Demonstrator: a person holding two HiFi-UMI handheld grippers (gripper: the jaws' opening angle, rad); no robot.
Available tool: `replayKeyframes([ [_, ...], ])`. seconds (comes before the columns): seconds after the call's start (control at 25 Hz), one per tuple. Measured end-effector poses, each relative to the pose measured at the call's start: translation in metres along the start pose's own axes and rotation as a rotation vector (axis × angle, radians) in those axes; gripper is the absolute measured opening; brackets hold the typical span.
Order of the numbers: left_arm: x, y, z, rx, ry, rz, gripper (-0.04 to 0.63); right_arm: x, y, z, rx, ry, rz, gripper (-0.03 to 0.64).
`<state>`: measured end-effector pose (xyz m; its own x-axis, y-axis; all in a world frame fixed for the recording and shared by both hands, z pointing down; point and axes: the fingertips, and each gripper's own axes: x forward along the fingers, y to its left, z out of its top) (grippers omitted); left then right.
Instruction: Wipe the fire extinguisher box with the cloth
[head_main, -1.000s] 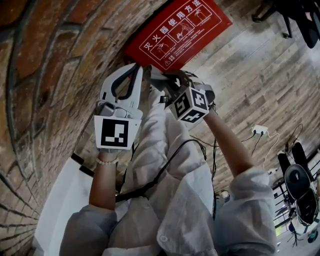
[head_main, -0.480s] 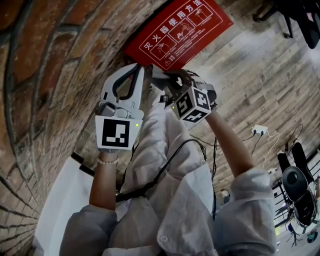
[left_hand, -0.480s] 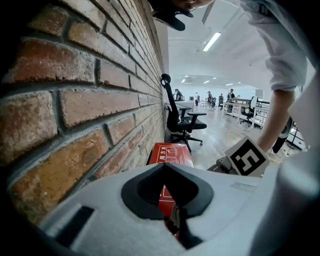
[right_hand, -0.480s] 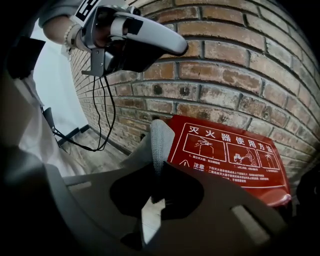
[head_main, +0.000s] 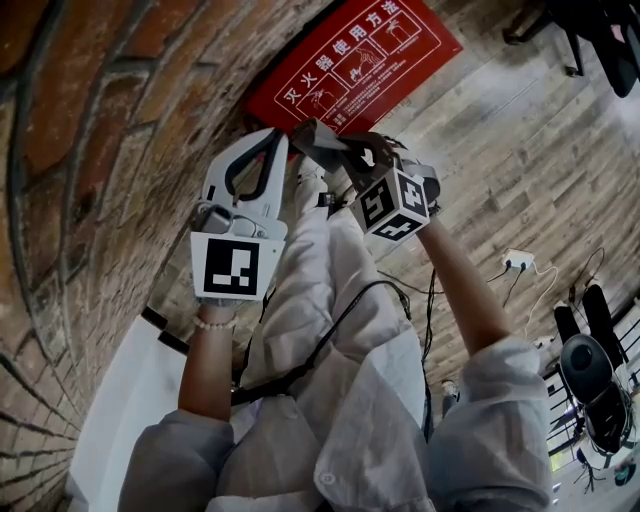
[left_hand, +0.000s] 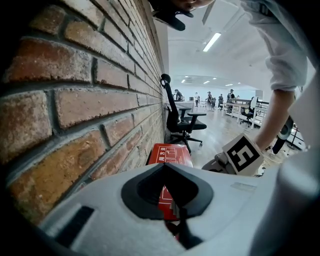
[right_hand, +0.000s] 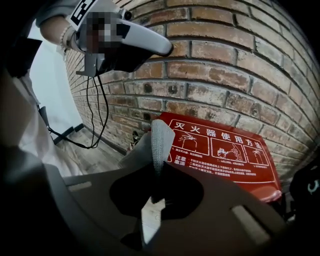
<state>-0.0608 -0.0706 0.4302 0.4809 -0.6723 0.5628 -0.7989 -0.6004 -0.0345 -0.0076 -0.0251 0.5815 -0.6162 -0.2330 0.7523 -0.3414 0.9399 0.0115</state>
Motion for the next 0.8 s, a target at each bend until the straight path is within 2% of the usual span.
replayKeyframes([
  [0.8, 0.007, -0.005, 0.003, 0.010, 0.003, -0.014, -0.002, -0.025, -0.093, -0.031, 0.039, 0.043, -0.211, 0.020],
])
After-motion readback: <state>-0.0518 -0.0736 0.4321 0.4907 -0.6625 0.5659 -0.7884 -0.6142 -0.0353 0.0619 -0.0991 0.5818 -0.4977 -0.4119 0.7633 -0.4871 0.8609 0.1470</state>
